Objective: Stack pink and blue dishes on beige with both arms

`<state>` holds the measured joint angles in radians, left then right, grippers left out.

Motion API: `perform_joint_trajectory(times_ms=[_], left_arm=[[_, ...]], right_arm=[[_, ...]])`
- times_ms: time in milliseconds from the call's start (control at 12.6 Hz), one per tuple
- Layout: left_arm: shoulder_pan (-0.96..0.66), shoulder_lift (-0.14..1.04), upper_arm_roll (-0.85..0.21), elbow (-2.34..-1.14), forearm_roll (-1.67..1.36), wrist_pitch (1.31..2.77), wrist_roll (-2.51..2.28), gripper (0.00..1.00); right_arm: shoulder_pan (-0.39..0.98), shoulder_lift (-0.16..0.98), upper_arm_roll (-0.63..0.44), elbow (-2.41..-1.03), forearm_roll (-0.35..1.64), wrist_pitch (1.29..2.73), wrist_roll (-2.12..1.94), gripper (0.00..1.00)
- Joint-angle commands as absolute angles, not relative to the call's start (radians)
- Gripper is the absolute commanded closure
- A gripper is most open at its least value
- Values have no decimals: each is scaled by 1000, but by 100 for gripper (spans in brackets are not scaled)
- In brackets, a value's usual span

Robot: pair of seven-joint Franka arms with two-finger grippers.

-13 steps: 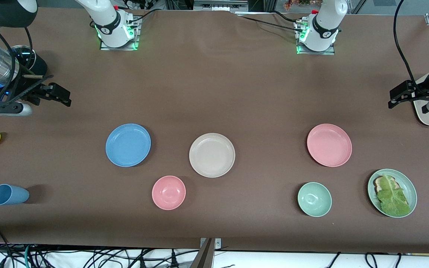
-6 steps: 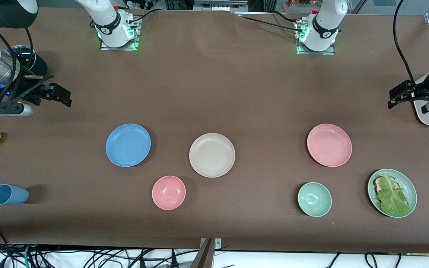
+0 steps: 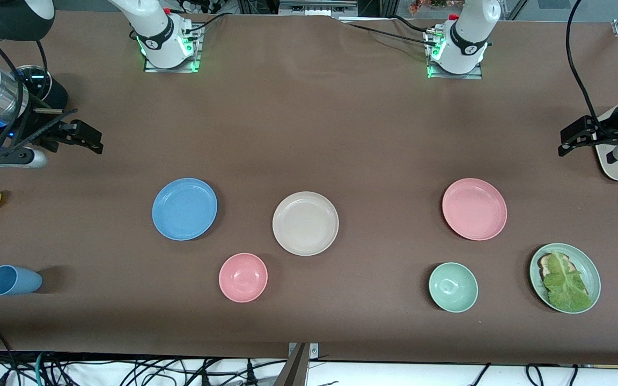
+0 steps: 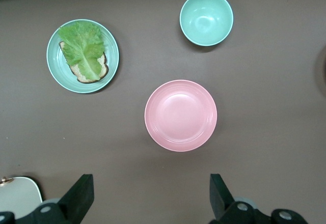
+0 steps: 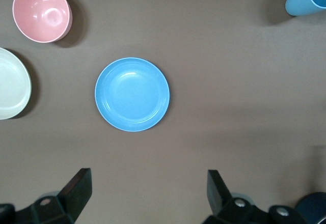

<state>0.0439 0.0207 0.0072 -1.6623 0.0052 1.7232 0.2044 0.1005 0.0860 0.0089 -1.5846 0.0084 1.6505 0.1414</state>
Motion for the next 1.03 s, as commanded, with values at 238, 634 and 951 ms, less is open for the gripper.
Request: perform_joint_trajectory(times_ms=[238, 634, 951], left_arm=[[41, 9, 9, -1675, 0, 1732, 224, 0], [41, 9, 9, -1675, 0, 1732, 222, 0], [41, 11, 9, -1675, 0, 1732, 221, 0]], right_arm=[[91, 92, 12, -1586, 15, 1684, 147, 0], [91, 92, 12, -1588, 17, 1683, 147, 0], [89, 98, 12, -1586, 17, 1687, 147, 0]])
